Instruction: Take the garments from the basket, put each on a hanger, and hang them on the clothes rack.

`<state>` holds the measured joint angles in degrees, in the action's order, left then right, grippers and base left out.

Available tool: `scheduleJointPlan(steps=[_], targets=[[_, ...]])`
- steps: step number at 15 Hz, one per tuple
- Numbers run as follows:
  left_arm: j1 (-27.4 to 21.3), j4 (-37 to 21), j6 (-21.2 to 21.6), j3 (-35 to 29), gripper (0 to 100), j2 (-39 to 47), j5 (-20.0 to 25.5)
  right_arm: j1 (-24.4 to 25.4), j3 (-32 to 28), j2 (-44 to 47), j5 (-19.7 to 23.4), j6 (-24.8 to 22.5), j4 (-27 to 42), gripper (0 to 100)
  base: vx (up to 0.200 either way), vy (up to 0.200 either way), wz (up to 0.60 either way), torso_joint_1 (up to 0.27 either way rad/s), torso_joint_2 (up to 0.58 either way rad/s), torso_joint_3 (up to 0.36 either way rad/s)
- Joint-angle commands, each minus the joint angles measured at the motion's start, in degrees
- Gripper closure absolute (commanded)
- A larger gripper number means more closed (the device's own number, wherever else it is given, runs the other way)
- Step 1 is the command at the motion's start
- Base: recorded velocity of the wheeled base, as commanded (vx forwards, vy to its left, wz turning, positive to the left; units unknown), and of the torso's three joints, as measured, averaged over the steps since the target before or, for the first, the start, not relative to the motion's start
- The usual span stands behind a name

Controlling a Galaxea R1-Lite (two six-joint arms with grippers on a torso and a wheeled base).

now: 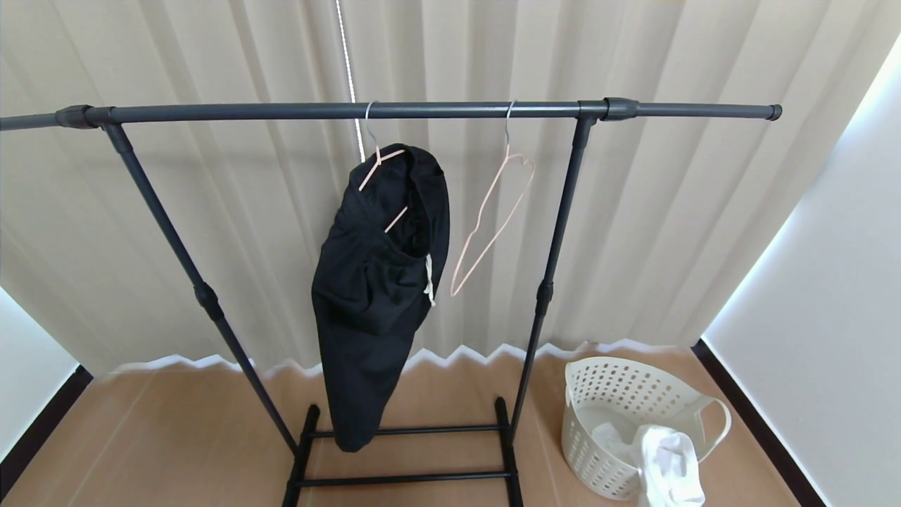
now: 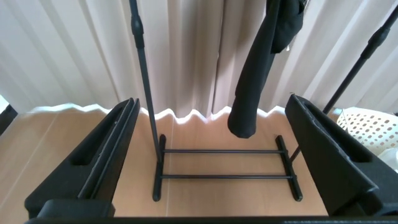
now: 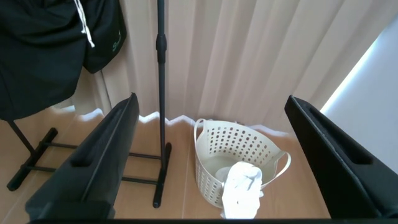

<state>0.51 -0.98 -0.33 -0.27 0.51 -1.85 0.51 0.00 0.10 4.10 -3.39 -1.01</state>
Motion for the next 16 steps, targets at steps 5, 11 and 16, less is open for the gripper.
scheduleJointPlan(steps=[5, 11, 16], targets=[[0.0, 0.0, 0.0, 0.0, 0, 0.2, -0.1, 0.0, 0.0, 0.1, 0.0, 0.0, 0.0, 0, 0.000, 0.000, 0.00, -0.189, 0.47, 0.282], [0.0, -0.1, 0.1, 0.0, 0, 0.2, 0.0, 0.0, 0.0, 0.1, 0.0, 0.0, 0.0, 0, 0.000, 0.000, 0.00, -0.198, 0.54, 0.336], [0.0, -0.1, 0.0, -0.1, 0, 0.2, 0.0, 0.0, 0.0, 0.1, 0.0, 0.0, -0.1, 0, 0.000, 0.000, 0.00, -0.163, 0.51, 0.336]])
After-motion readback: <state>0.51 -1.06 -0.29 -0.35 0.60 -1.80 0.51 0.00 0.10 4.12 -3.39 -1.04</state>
